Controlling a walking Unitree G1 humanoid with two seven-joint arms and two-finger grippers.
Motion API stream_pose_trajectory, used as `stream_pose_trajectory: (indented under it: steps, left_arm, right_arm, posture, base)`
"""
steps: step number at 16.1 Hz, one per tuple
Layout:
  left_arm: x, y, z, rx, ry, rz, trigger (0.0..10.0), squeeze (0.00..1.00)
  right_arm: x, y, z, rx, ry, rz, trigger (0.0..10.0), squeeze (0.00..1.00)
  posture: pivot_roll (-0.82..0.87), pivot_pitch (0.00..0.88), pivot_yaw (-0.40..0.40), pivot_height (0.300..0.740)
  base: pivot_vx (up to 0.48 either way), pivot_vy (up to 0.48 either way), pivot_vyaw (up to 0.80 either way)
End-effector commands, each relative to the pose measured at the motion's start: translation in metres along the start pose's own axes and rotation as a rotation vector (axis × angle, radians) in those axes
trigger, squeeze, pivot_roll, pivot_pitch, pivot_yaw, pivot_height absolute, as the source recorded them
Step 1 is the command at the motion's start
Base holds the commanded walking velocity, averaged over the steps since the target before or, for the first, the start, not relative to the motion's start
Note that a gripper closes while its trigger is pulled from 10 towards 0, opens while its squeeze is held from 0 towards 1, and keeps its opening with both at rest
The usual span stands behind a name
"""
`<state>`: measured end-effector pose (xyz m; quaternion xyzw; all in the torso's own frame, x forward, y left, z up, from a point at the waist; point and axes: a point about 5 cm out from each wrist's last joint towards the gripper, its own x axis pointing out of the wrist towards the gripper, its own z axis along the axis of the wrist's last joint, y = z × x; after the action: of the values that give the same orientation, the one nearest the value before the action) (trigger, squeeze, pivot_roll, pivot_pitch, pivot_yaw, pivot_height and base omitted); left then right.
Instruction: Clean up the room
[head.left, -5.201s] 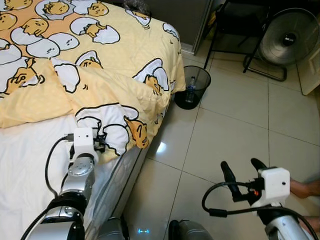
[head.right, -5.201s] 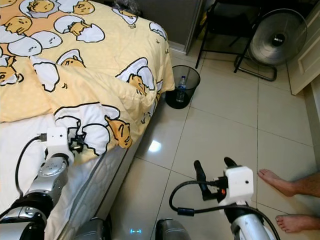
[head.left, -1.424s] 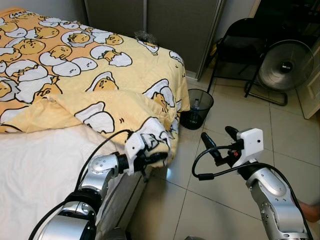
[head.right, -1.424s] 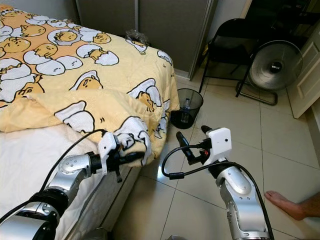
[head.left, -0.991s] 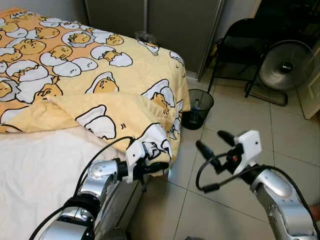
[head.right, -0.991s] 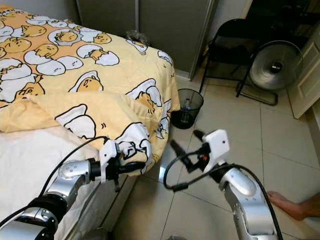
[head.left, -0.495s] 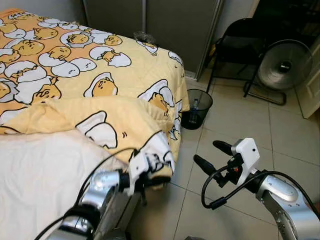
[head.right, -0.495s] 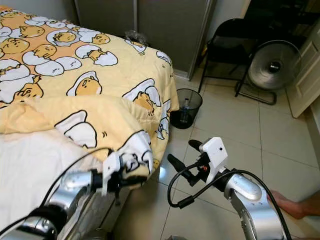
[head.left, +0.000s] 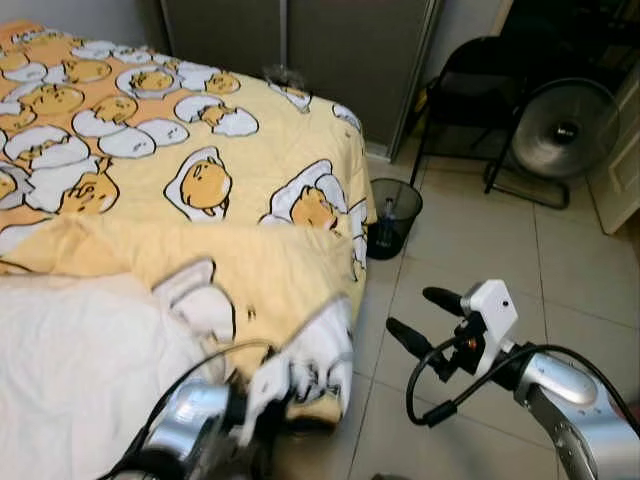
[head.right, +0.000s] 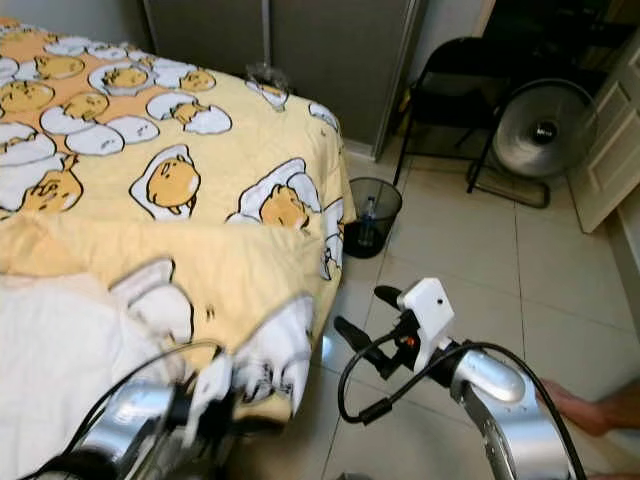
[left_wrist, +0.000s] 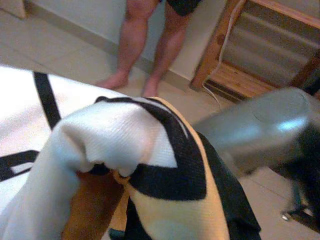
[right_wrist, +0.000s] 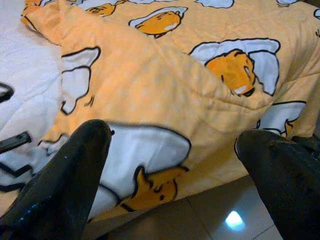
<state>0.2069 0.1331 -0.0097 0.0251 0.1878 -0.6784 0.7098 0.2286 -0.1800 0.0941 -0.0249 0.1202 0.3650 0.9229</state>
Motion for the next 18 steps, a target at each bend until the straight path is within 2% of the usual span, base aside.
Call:
stream_pose_trajectory:
  steps: [1, 5, 6, 7, 8, 9, 10, 11, 12, 15, 18]
  left_arm:
    - [-0.004, -0.002, -0.003, 0.002, 0.013, -0.019, 0.0, 0.0]
    - [-0.014, -0.019, -0.028, -0.08, 0.022, 0.036, 0.0, 0.0]
    - [-0.016, -0.017, -0.028, -0.1, -0.005, 0.09, 0.0, 0.0]
    - [-0.017, -0.01, -0.027, -0.105, -0.006, 0.195, 0.1, 0.0]
    - [-0.019, -0.002, -0.03, -0.166, 0.01, 0.29, 10.0, 0.0]
    - [-0.02, 0.003, -0.032, -0.215, 0.02, 0.353, 10.0, 0.0]
    - [-0.024, 0.007, -0.029, -0.266, -0.055, 0.398, 4.9, 0.0]
    - [-0.027, 0.011, -0.031, -0.269, -0.027, 0.479, 8.3, 0.0]
    - [-0.028, 0.013, -0.033, -0.281, -0.006, 0.522, 9.8, 0.0]
    - [-0.031, 0.004, -0.045, -0.298, 0.032, 0.573, 10.0, 0.0]
    - [-0.028, 0.007, -0.042, -0.271, 0.032, 0.569, 10.0, 0.0]
  right_arm:
    - [-0.001, -0.001, 0.0, 0.005, 0.0, 0.006, 10.0, 0.0]
    - [0.0, 0.002, -0.002, 0.014, 0.007, 0.027, 10.0, 0.0]
    - [0.0, 0.002, -0.002, 0.014, 0.008, 0.03, 10.0, 0.0]
    - [0.001, 0.002, -0.002, 0.015, 0.009, 0.034, 10.0, 0.0]
    - [0.002, 0.003, -0.001, 0.017, 0.009, 0.038, 10.0, 0.0]
    - [0.003, 0.003, -0.002, 0.019, 0.009, 0.041, 10.0, 0.0]
    - [0.004, 0.005, -0.002, 0.024, 0.011, 0.047, 10.0, 0.0]
    - [0.005, 0.005, -0.002, 0.026, 0.01, 0.049, 10.0, 0.0]
    - [0.005, 0.006, -0.002, 0.029, 0.01, 0.051, 10.0, 0.0]
    - [0.005, 0.006, -0.003, 0.032, 0.012, 0.053, 10.0, 0.0]
    - [0.005, 0.005, -0.003, 0.035, 0.013, 0.047, 10.0, 0.0]
  posture:
    - [-0.21, 0.0, -0.02, 0.74]
    - [-0.2, 0.005, -0.032, 0.74]
    - [-0.19, 0.011, -0.042, 0.74]
    - [-0.18, 0.013, -0.047, 0.74]
    - [-0.18, 0.014, -0.048, 0.74]
    - [-0.18, 0.014, -0.048, 0.74]
    - [-0.18, 0.018, -0.05, 0.74]
    - [-0.18, 0.02, -0.053, 0.74]
    - [-0.18, 0.02, -0.053, 0.74]
    - [-0.18, 0.019, -0.053, 0.74]
    - [-0.18, 0.016, -0.046, 0.74]
  base:
    - [0.0, 0.0, 0.0]
    - [0.0, 0.0, 0.0]
    - [0.0, 0.0, 0.0]
    - [0.0, 0.0, 0.0]
    - [0.0, 0.0, 0.0]
    - [0.0, 0.0, 0.0]
    - [0.0, 0.0, 0.0]
    - [0.0, 0.0, 0.0]
    - [0.0, 0.0, 0.0]
    - [0.0, 0.0, 0.0]
    - [0.0, 0.0, 0.0]
